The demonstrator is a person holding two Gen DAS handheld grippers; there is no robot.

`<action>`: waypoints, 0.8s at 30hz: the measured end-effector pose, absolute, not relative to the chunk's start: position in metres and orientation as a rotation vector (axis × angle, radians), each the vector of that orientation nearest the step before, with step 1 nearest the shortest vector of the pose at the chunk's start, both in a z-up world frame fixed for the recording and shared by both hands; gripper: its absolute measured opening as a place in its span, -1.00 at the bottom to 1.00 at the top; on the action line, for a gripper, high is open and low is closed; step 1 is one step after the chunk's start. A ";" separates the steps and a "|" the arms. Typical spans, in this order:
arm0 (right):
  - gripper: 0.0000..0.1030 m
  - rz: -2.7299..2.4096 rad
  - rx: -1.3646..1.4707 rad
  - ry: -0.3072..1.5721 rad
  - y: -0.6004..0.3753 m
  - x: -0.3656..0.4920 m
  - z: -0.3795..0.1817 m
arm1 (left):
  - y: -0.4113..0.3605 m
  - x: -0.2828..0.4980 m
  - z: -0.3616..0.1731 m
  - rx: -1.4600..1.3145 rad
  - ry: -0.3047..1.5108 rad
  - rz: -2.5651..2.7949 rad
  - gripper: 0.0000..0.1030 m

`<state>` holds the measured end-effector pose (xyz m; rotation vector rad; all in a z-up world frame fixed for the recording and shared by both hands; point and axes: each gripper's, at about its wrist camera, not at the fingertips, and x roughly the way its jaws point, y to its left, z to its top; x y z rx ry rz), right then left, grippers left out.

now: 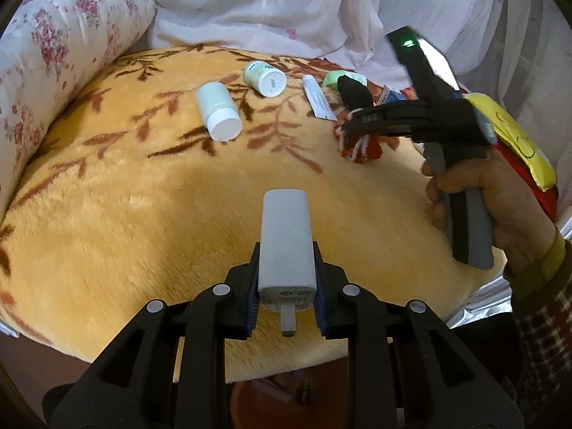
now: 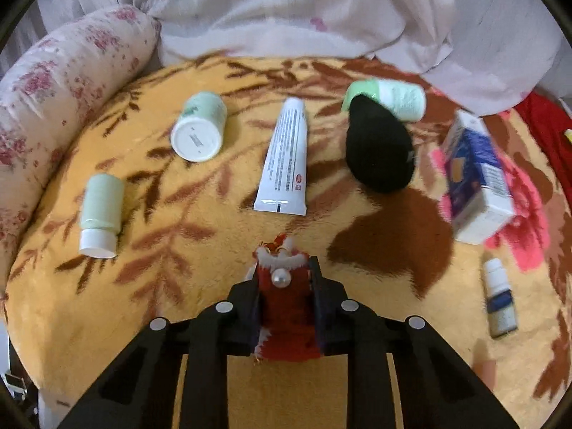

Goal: Collect trash
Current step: 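Grasp the red knitted ornament with the right tool, then release the adapter and ornament into the orange bin from both tools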

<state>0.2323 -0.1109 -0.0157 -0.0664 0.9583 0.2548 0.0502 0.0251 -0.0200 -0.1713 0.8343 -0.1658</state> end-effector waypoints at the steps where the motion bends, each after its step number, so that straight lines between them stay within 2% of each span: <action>1: -0.58 0.263 -0.060 0.941 -0.112 0.226 -0.011 | 0.024 0.049 -0.020 -0.171 0.833 -0.170 -0.54; 14: -0.57 0.459 -0.033 0.794 -0.126 0.068 0.031 | 0.004 -0.013 -0.020 -0.127 0.860 -0.264 -0.54; 24: -0.57 0.565 -0.012 0.983 -0.137 -0.022 -0.020 | -0.007 -0.061 -0.061 -0.112 1.021 -0.325 -0.54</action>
